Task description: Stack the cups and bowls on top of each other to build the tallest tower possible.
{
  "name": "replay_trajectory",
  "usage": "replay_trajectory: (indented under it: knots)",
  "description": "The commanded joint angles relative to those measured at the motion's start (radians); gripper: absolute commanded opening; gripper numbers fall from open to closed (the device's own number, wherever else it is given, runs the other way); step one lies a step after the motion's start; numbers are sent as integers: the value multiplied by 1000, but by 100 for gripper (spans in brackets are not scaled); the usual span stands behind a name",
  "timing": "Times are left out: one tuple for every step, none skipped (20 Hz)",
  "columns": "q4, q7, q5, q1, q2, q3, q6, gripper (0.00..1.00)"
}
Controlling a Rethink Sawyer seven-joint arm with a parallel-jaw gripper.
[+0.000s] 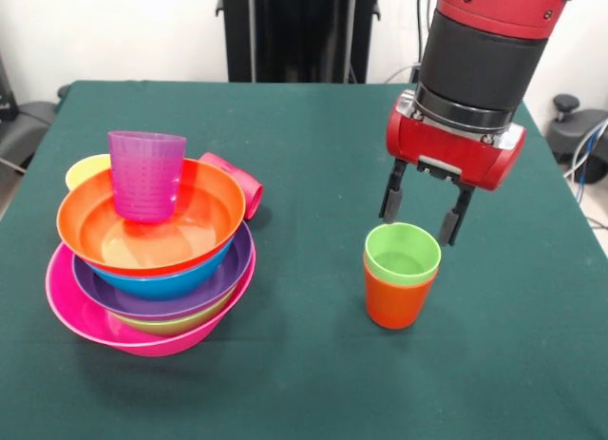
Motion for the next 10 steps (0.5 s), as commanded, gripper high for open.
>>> replay_trajectory:
  knots:
    - [22, 165, -8, 21, 77, 65, 15, 100]
    - [19, 168, -7, 24, 81, 64, 15, 100]
    - [13, 173, -7, 28, 86, 60, 15, 100]
    - [11, 175, -6, 30, 90, 60, 14, 100]
    - [5, 179, -5, 33, 95, 57, 15, 100]
    - [2, 183, -4, 37, 98, 55, 16, 100]
    - [-3, 186, -2, 39, 101, 54, 19, 100]
    - [-7, 188, 0, 42, 104, 53, 20, 100]
    - [-12, 191, 2, 45, 108, 50, 23, 100]
    - [-18, 195, 4, 49, 111, 47, 27, 100]
